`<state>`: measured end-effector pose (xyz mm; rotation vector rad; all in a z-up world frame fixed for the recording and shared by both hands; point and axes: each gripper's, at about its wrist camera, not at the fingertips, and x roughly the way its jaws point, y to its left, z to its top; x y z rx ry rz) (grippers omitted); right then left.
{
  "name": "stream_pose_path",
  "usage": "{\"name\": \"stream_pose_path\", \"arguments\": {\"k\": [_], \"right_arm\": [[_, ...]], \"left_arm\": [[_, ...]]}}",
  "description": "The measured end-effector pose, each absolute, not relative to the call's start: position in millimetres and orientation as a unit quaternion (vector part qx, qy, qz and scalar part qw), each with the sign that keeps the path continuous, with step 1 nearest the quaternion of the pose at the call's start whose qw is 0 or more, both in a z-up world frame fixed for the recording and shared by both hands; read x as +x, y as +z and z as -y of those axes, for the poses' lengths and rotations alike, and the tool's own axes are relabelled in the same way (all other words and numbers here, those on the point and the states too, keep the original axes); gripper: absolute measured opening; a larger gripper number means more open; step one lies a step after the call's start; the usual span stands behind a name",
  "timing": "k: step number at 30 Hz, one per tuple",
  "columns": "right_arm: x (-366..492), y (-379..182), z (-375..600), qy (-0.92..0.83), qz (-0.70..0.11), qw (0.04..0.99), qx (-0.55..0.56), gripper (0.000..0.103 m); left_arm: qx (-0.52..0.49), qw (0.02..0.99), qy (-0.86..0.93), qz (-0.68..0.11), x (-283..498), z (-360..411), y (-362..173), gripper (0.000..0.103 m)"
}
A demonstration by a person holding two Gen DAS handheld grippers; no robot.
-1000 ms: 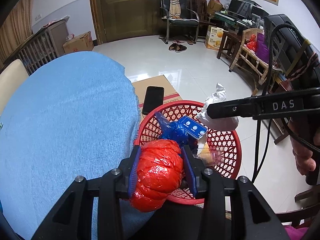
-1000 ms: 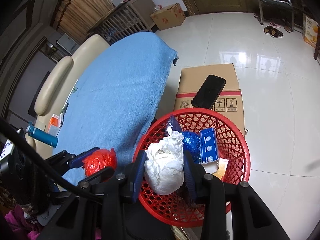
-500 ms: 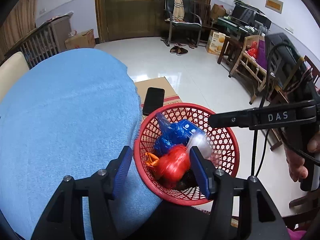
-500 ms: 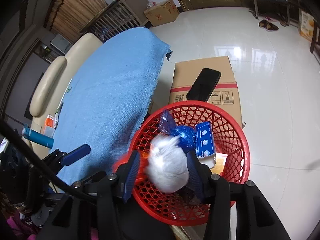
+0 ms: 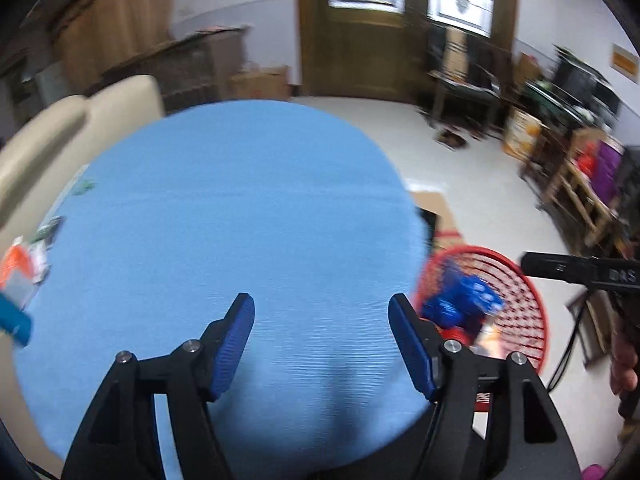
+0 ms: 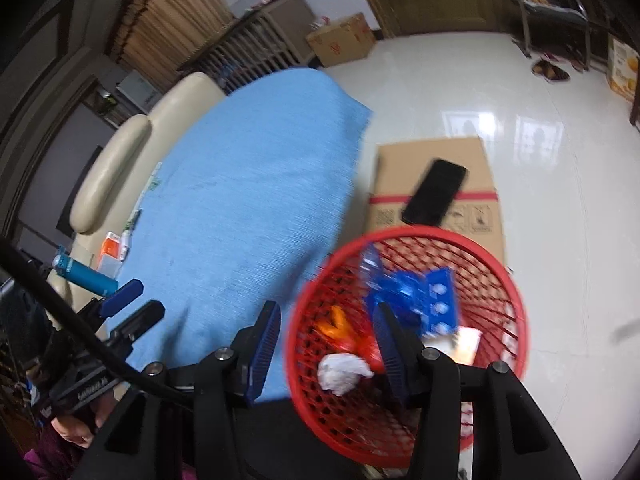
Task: Collect trash
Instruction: 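Swing both open tools away from the basket back over the table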
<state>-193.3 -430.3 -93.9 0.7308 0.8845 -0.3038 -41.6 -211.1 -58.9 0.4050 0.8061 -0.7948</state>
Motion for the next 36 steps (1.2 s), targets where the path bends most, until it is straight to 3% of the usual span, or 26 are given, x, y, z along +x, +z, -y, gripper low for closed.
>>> {"name": "stream_pose_path", "arguments": {"k": [7, 24, 36], "right_arm": [[-146, -61, 378, -0.109, -0.371, 0.872, 0.3, 0.052], [-33, -29, 251, -0.04, -0.357, 0.915, 0.183, 0.053], [48, -55, 216, -0.03, -0.406, 0.895, 0.182, 0.053]], "left_arm": [[0.174, 0.876, -0.28, -0.353, -4, 136, -48, 0.073], [0.186, 0.945, -0.092, -0.254, 51, -52, -37, 0.075], [0.172, 0.94, -0.056, -0.291, 82, -129, -64, 0.075]]}}
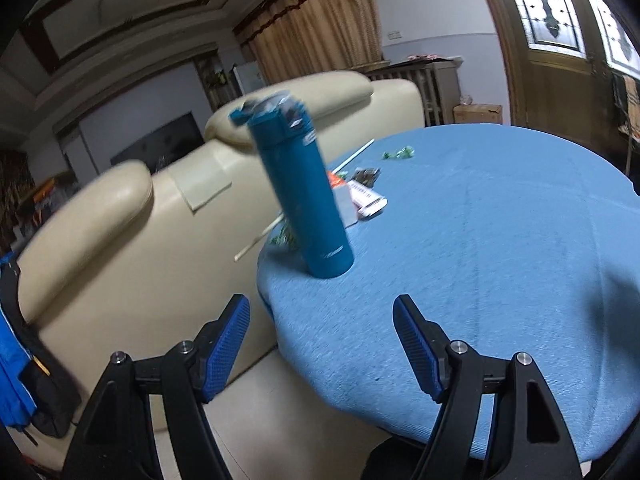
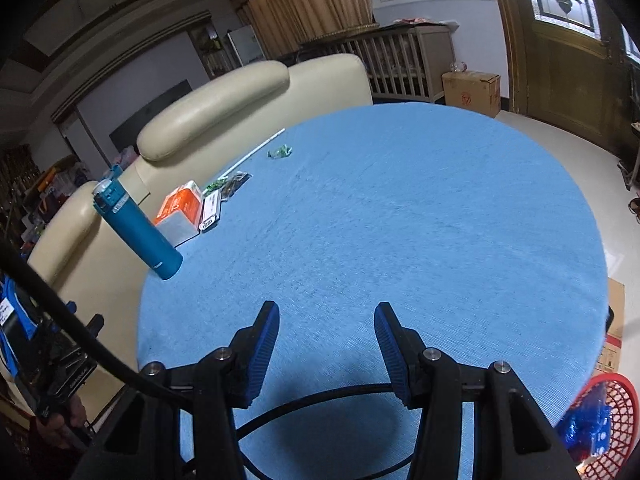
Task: Collect trash
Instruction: 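Swing both open tools away from the basket back over the table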
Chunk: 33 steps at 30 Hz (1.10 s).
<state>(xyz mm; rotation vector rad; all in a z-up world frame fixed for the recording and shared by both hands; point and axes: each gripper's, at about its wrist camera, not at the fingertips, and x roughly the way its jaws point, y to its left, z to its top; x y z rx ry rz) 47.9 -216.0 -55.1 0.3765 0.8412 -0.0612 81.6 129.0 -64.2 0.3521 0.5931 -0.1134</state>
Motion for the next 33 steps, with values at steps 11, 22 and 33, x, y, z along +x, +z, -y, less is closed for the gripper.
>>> {"name": "stream_pose_path", "arguments": {"k": [11, 22, 33], "right_arm": [[74, -60, 226, -0.04, -0.41, 0.894, 0.176, 0.053], [68, -69, 258, -0.059, -0.429, 0.888, 0.154, 0.053], [54, -63, 289, -0.087, -0.413, 0.89, 0.176, 0.053]], "left_arm": [[0.149, 0.941, -0.055, -0.3, 97, -134, -62, 0.075], [0.154, 0.943, -0.058, -0.29, 92, -114, -62, 0.075], [0.149, 0.946, -0.087, -0.274, 90, -96, -40, 0.075]]}}
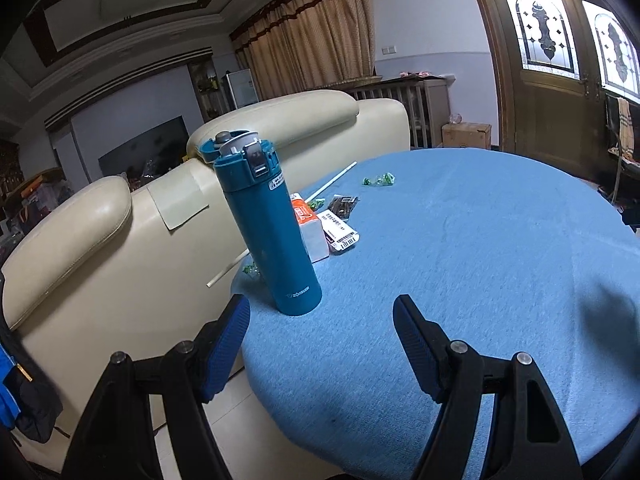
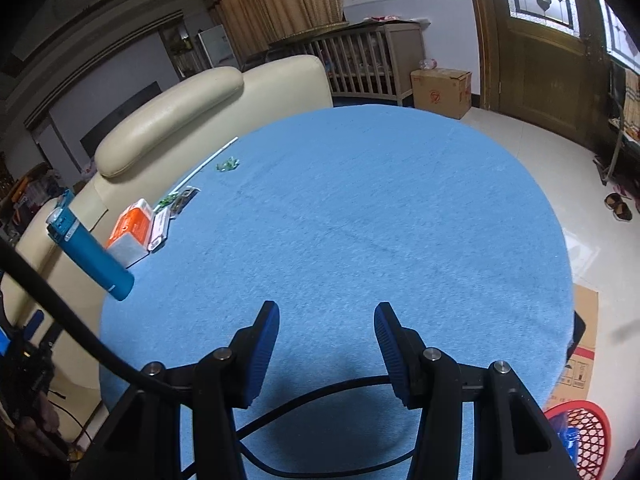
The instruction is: Collect trash
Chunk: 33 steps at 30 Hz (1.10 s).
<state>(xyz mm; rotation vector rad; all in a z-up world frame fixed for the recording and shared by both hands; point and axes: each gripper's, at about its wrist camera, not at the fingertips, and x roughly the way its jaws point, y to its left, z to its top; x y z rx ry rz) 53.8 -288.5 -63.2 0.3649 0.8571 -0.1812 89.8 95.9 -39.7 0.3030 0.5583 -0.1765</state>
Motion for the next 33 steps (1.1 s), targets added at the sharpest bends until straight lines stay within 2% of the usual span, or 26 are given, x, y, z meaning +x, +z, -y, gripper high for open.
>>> {"name": "stream_pose_path", "arguments": {"k": [21, 33], "right_arm": [[68, -74, 287, -0.07, -0.415, 0.885, 0.2, 0.053], [22, -39, 288, -0.051, -0.358, 0.908, 0.21, 0.053]], "left_arm": [[0.132, 0.94, -0.081, -0.305, 106, -83, -47, 0.075], [0.159, 0.955, -0.069, -0.241, 43, -68, 4, 0.075]]}}
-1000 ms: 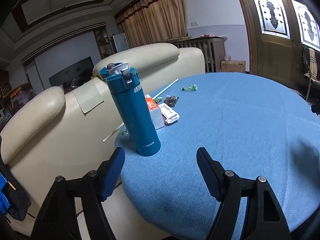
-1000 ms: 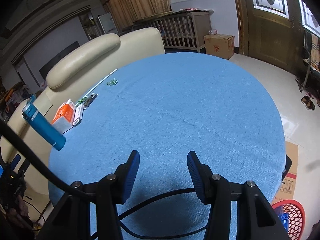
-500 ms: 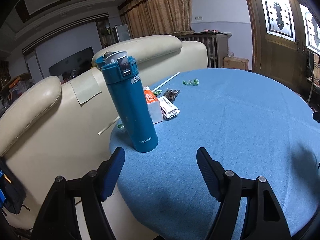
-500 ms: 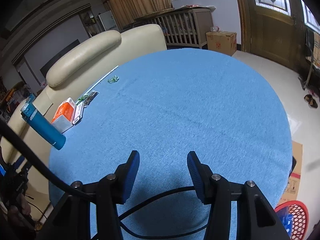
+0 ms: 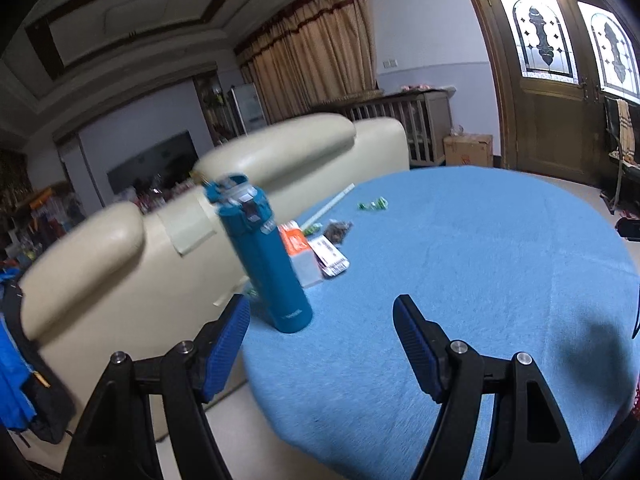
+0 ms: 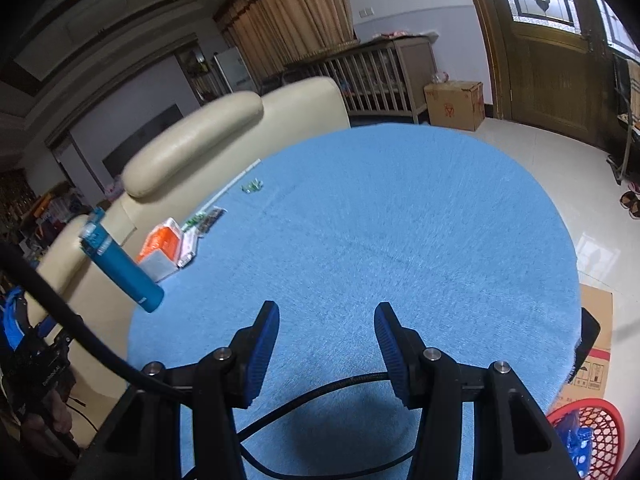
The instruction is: Collect trash
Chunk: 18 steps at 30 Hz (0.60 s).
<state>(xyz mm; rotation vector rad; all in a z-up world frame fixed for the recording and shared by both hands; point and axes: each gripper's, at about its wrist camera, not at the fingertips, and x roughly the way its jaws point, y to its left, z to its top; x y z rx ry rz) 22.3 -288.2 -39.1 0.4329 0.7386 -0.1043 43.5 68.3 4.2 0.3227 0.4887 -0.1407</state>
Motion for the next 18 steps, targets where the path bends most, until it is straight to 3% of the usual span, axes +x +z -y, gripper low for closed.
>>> {"name": "stream_pose_path", "arguments": {"k": [9, 12, 18], "right_arm": [[-20, -4, 284, -0.046, -0.319, 0.924, 0.205, 0.054], [-32, 9, 284, -0.05, -0.301, 0.929, 0.208, 0.058], [-35, 13, 271, -0.033, -0.297, 0.928, 0.222, 0.058]], "left_arm": [[0.151, 0.967, -0.032, -0.204, -9, -96, 42, 0.075], [0.142, 0.969, -0.039, -0.196, -18, -97, 49, 0.075], [0.121, 0.969, -0.068, -0.202, -28, -95, 45, 0.082]]}}
